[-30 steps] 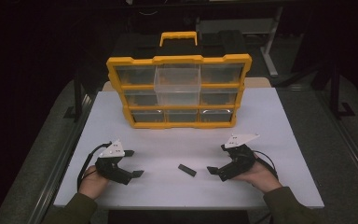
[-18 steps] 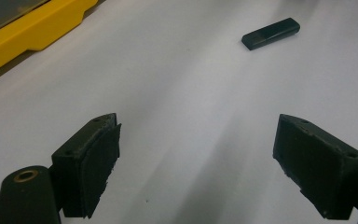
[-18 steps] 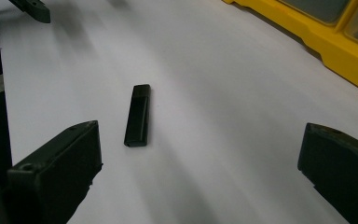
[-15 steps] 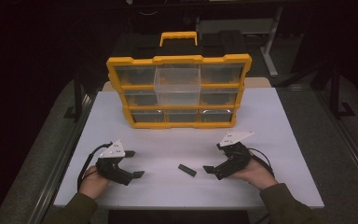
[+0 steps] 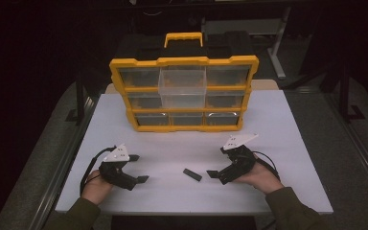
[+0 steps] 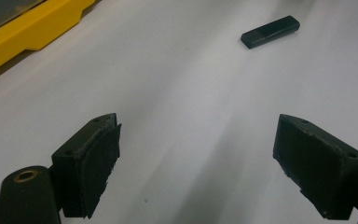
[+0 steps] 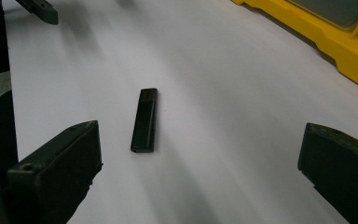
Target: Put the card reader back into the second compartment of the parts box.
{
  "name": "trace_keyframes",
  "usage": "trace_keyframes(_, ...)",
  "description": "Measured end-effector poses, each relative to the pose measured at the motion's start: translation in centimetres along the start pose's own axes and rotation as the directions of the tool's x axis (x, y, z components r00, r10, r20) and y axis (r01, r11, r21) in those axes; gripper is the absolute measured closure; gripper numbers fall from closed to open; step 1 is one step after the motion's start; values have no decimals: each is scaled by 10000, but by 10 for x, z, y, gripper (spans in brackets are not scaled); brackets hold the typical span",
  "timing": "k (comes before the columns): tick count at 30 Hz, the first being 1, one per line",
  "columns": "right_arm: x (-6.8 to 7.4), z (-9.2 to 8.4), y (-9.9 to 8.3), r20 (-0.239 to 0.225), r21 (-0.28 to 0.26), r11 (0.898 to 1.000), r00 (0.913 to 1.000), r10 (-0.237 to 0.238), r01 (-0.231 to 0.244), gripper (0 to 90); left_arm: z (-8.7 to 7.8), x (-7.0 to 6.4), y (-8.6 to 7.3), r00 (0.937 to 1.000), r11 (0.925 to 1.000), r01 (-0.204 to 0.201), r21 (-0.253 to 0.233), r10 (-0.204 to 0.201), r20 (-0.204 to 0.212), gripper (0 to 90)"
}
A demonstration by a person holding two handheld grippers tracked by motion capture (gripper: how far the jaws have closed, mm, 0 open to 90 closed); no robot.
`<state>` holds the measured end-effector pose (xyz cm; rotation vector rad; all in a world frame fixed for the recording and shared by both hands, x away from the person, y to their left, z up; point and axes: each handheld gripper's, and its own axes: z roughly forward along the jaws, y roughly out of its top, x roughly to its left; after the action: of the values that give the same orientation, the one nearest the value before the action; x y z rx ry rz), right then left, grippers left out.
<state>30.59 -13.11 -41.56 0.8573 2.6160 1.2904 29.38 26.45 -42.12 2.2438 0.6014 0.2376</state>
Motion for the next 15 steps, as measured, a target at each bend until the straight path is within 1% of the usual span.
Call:
trace_keyframes(2, 0, 0, 1, -34, -11, 10000, 10000, -18, 18, 0, 0, 0, 0, 10000, 10000, -66, -9, 66, -43, 146)
trace_keyframes(15, 2, 4, 9, -173, -2, 9999, 9997, -166, 166, 0, 0, -1, 0, 10000, 9999, -93, -59, 93, -35, 146)
